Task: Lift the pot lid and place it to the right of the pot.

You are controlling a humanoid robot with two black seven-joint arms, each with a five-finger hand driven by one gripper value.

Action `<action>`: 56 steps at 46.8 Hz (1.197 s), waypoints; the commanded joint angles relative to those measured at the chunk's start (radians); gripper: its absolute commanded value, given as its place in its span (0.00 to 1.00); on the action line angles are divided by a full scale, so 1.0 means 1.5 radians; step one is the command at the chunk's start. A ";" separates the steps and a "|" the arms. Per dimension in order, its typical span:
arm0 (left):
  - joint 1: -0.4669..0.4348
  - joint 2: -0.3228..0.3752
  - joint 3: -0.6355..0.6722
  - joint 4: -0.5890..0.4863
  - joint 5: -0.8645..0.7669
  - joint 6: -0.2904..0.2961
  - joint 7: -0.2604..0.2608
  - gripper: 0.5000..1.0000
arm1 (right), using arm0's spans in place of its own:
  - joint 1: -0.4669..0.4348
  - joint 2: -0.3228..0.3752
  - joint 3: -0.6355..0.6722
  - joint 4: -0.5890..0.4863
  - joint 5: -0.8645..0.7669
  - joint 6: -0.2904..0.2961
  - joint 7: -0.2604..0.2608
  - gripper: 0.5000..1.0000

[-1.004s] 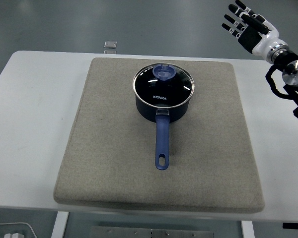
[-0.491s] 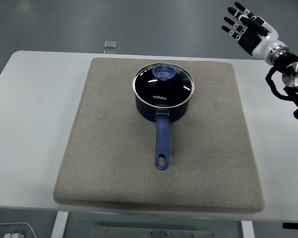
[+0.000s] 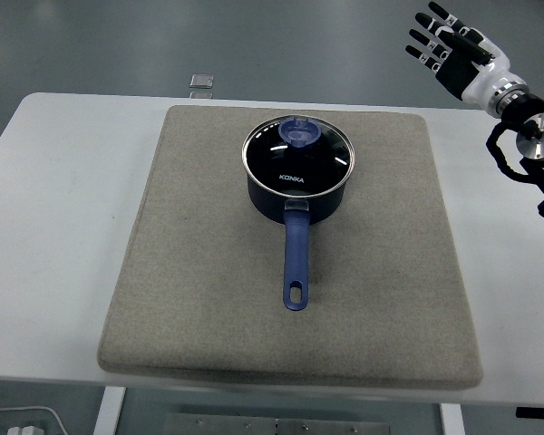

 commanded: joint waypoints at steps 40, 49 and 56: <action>0.001 0.000 0.000 0.000 0.000 0.000 0.000 1.00 | 0.100 -0.063 -0.090 0.192 -0.496 0.054 0.047 0.83; 0.000 0.000 0.000 0.000 0.000 0.000 0.000 1.00 | 0.132 -0.084 -0.163 0.235 -0.602 0.053 0.084 0.83; 0.001 0.000 0.000 0.000 0.000 0.000 0.000 1.00 | 0.156 -0.096 -0.195 0.249 -0.668 0.067 0.122 0.83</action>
